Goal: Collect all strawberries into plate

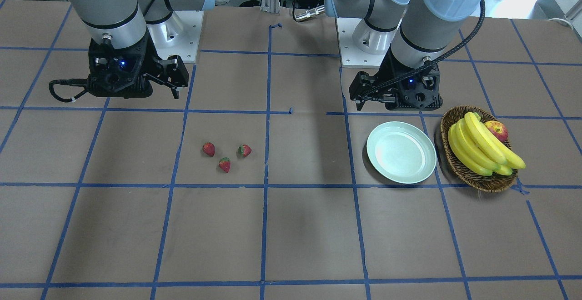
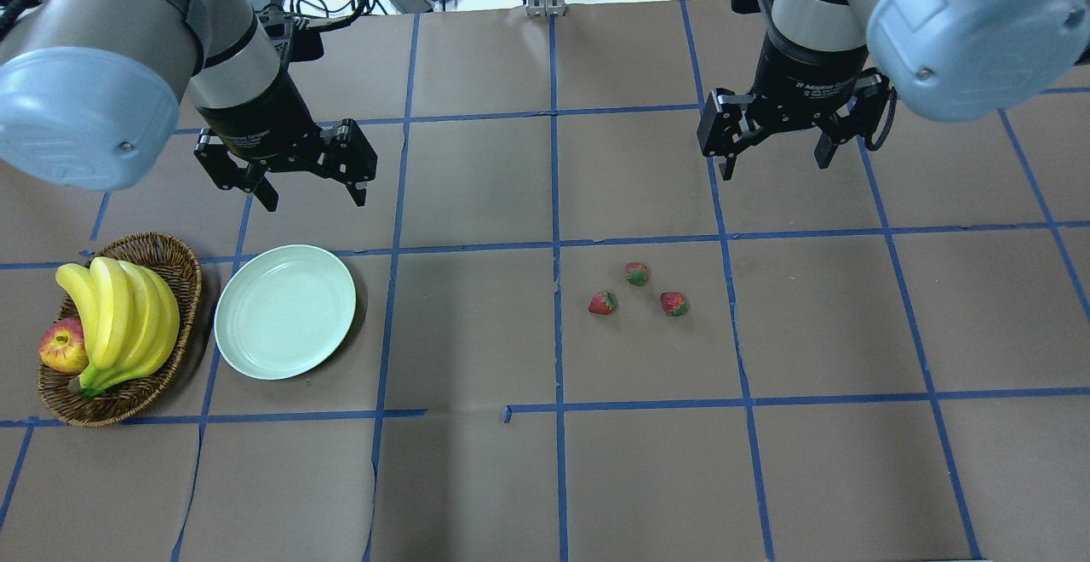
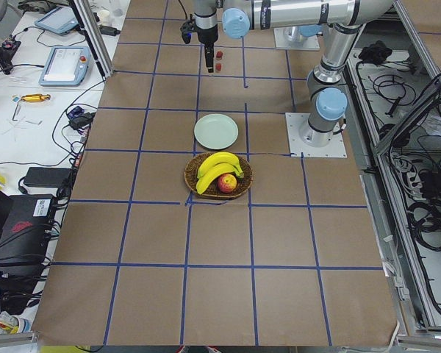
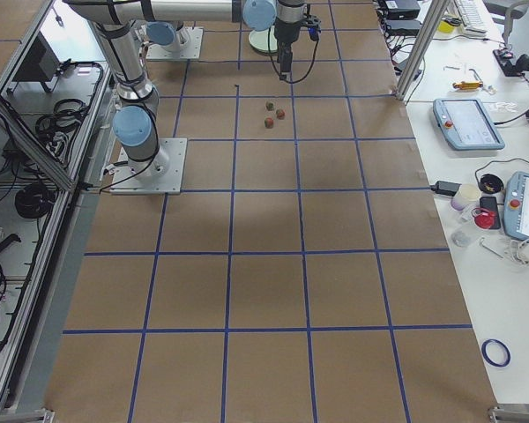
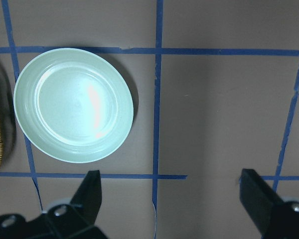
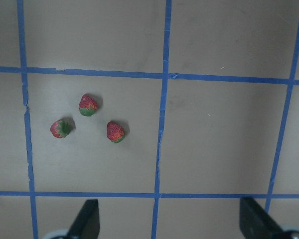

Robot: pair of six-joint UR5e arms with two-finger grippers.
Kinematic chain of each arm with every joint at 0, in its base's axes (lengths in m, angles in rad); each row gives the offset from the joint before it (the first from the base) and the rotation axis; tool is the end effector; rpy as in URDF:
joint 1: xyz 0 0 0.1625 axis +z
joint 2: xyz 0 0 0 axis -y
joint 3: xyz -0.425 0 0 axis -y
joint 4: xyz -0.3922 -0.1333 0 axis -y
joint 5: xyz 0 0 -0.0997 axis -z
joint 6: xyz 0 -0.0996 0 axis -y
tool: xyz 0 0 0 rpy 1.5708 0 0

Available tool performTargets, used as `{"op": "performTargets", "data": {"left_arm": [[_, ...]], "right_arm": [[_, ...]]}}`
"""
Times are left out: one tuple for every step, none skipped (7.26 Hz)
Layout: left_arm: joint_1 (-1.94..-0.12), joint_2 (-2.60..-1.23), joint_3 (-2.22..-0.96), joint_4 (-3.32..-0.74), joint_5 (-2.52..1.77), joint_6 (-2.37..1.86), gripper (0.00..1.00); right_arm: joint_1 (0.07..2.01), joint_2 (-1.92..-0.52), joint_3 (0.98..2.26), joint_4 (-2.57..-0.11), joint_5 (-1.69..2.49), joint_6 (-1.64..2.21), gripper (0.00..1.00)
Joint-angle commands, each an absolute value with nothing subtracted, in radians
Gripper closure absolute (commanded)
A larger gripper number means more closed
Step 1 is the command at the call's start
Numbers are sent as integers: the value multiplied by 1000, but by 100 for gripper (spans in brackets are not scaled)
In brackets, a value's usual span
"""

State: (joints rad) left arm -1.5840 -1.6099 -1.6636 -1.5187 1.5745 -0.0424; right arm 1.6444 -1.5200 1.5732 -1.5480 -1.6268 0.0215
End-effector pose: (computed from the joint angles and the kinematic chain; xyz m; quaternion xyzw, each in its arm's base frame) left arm -0.1395 -0.4951 0.4284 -0.0145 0.9991 0.0398 0.0030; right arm 0.1645 -0.4943 0.4594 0.0271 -0.9985 -0.0366 0.0298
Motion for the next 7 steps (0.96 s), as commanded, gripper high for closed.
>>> {"op": "performTargets", "data": {"left_arm": [[-1585,-1609,-1664,-1519,1574,-43,0],[-1583,-1605,-1663,-1519,1577,-43,0],[-1583,-1603,-1663,-1517,1578,-43,0],[-1585,-1608,-1664,-1520,1575,-46,0],[-1585,-1609,-1664,-1529,1575,-46,0],[-1585,-1608,-1664,-1525,1577,-46,0],[-1585,-1609,-1664,-1526,1575,-46,0]], "right_arm": [[1644,-1520,1574,-1548,-1626,21,0],[1644,-1520,1572,-1540,-1625,21,0],[1646,-1520,1574,-1526,-1624,21,0],[1646,-1520,1574,-1526,-1624,21,0],[1647,-1520,1574,-1528,-1624,21,0],[1647,-1520,1574,-1528,-1623,21,0],[1649,-1520,1574,-1529,-1623,21,0]]}}
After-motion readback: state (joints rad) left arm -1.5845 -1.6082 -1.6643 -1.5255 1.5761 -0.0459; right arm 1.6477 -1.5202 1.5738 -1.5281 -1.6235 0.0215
